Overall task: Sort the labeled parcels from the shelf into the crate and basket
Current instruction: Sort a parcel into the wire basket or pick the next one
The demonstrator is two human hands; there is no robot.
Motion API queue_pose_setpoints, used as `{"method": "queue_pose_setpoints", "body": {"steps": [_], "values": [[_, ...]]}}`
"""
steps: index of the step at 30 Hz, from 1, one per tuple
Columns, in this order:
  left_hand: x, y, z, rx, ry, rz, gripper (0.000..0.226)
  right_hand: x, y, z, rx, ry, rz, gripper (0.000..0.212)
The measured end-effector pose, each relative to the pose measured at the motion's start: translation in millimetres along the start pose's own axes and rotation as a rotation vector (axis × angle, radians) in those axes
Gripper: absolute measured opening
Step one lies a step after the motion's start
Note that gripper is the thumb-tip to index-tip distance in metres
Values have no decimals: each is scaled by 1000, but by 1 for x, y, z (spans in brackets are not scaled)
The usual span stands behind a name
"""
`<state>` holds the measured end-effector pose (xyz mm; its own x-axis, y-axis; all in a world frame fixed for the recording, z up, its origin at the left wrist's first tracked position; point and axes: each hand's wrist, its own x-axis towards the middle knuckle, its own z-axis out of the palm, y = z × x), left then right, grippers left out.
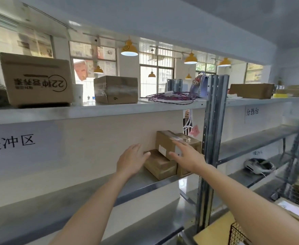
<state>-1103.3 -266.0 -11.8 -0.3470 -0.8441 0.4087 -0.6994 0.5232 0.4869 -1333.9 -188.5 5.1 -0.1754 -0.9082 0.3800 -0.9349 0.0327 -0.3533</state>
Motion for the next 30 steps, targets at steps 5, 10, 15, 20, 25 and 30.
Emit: {"method": "queue_pose_setpoints", "body": {"steps": [5,10,15,20,25,30], "values": [[37,-10,36,-55,-60,0,73,32,24,9,-47,12,57,65],[84,-5,68,-148,-93,-37,73,80,56,11,-37,34,60,64],[128,4,103,-218,-113,-79,69,125,82,25,-7,16,94,66],[162,5,126,-262,-141,-124,67,161,98,36,65,-50,89,68],[168,8,140,-430,-141,-176,59,172,100,43,182,-148,82,60],[158,14,142,-655,-143,-264,56,165,81,46,265,-86,39,53]]}}
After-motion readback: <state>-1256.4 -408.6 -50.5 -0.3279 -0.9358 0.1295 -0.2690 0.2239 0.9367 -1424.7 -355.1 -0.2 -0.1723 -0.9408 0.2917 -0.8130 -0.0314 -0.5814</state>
